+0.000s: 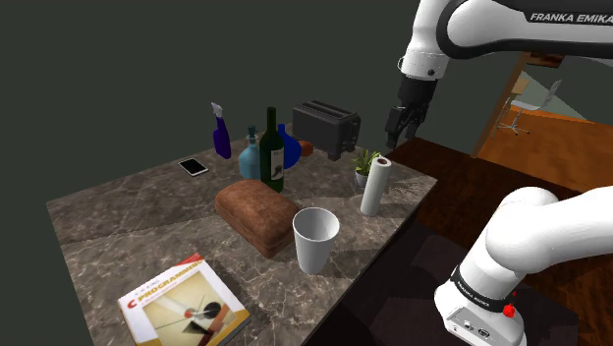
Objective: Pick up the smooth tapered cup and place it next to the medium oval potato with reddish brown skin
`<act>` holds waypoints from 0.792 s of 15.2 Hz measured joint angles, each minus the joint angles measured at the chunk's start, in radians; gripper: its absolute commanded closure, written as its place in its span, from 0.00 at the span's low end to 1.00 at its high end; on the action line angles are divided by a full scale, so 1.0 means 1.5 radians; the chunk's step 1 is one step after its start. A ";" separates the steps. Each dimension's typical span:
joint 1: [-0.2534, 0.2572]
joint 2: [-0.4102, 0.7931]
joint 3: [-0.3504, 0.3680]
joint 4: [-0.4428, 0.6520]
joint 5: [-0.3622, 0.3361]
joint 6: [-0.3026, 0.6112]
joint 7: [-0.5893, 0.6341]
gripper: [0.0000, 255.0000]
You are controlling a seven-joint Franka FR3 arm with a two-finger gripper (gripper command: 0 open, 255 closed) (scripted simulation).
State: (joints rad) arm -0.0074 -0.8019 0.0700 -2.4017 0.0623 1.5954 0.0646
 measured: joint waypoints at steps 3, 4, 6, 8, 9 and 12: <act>0.007 0.010 0.007 -0.017 0.010 0.027 0.002 0.00; 0.013 0.015 0.014 -0.027 0.019 0.044 0.005 0.00; 0.025 0.028 0.026 -0.041 0.037 0.072 0.010 0.00; 0.036 0.046 0.037 -0.060 0.054 0.111 0.010 0.00; 0.044 0.052 0.046 -0.072 0.064 0.131 0.014 0.00; 0.065 0.092 0.071 -0.086 0.094 0.190 0.022 0.00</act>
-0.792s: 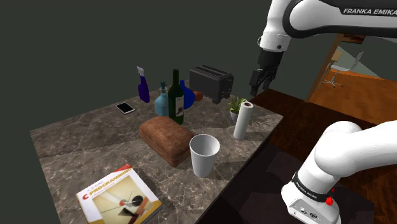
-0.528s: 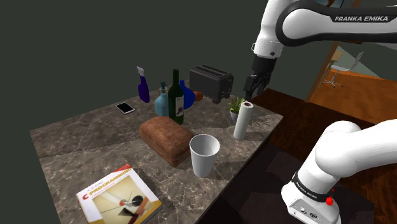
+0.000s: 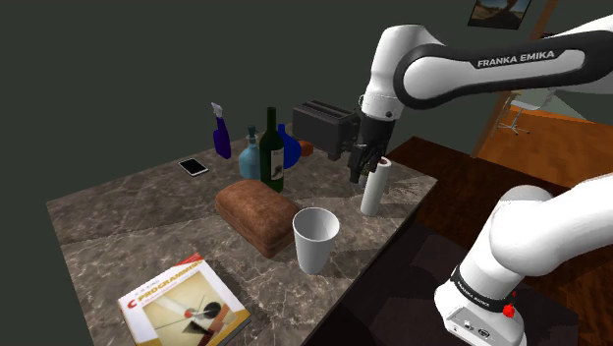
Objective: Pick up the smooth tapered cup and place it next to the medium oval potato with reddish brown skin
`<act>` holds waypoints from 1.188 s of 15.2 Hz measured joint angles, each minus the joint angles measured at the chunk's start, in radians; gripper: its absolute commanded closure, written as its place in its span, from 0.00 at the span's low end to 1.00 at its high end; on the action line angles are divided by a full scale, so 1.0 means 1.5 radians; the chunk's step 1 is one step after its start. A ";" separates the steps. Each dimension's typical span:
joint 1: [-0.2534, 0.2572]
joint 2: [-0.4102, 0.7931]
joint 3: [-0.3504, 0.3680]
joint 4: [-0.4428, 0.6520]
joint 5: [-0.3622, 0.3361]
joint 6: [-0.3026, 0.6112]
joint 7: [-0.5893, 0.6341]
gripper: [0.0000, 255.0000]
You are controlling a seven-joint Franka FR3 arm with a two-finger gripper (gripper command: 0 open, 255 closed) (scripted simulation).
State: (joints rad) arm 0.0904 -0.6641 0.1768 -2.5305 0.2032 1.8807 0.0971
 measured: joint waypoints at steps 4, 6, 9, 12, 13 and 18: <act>0.027 0.066 0.033 -0.018 0.037 0.091 0.004 0.00; 0.039 0.095 0.046 -0.022 0.053 0.129 0.002 0.00; 0.056 0.145 0.068 -0.019 0.074 0.183 0.005 0.00; 0.061 0.167 0.078 -0.025 0.081 0.214 0.007 0.00; 0.062 0.175 0.081 -0.029 0.083 0.226 0.006 0.00; 0.066 0.202 0.091 -0.049 0.090 0.274 0.006 0.00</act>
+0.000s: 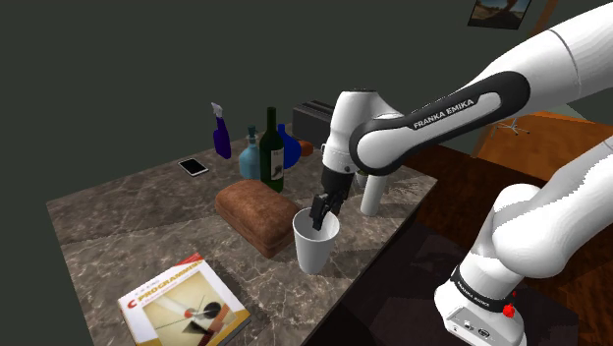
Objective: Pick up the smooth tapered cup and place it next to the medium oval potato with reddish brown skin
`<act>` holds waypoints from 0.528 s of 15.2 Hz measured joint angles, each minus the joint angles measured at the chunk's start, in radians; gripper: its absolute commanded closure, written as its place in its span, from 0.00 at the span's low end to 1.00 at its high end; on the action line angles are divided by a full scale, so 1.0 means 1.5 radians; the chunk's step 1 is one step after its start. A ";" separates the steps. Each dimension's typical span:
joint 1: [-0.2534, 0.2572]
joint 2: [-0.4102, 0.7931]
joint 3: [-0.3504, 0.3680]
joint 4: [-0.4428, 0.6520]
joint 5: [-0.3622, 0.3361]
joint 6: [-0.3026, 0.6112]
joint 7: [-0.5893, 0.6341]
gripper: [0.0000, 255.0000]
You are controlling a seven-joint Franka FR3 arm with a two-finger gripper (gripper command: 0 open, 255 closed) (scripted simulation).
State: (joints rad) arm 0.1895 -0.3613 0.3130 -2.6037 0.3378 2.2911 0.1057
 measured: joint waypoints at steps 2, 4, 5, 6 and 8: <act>0.000 0.001 0.000 -0.001 0.000 0.002 0.000 0.00; 0.000 0.001 0.001 -0.001 0.001 0.003 0.000 0.00; 0.000 0.001 0.001 -0.001 0.001 0.003 0.000 0.00; 0.000 0.001 0.001 -0.001 0.001 0.003 0.000 1.00; 0.000 0.001 0.001 -0.001 0.001 0.003 0.000 1.00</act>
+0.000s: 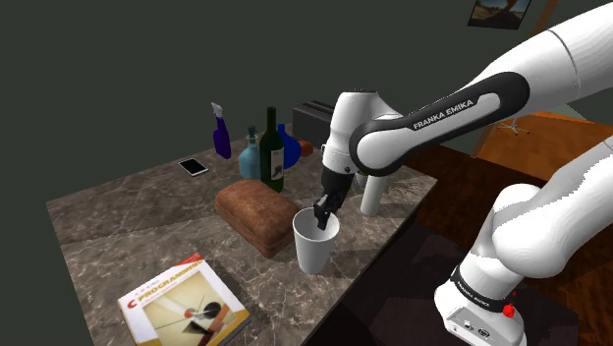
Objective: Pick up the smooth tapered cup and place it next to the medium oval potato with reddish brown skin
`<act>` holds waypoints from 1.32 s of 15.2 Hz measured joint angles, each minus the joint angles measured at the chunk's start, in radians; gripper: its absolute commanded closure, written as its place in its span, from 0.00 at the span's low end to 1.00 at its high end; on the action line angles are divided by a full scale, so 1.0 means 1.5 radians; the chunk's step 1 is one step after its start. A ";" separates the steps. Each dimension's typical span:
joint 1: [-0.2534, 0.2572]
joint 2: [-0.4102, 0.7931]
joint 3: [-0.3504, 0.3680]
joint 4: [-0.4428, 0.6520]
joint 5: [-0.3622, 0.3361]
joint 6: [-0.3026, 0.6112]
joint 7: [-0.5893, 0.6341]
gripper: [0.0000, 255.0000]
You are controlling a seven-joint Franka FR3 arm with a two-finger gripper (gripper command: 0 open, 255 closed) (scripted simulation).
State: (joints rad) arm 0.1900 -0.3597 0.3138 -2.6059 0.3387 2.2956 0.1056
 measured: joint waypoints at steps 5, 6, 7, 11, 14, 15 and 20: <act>0.000 0.000 0.000 0.000 0.000 0.000 0.000 1.00; 0.000 0.000 0.000 0.000 0.000 0.000 0.000 1.00; 0.000 0.000 0.000 0.000 0.000 0.000 0.000 1.00; -0.001 -0.013 -0.003 0.008 -0.002 -0.021 0.002 1.00; -0.001 -0.027 -0.005 0.024 -0.006 -0.050 0.008 1.00; -0.002 -0.034 -0.007 0.029 -0.007 -0.062 0.009 1.00; -0.004 -0.054 -0.013 0.058 -0.014 -0.111 0.016 1.00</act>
State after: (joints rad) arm 0.1847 -0.4410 0.2937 -2.5184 0.3178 2.1285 0.1297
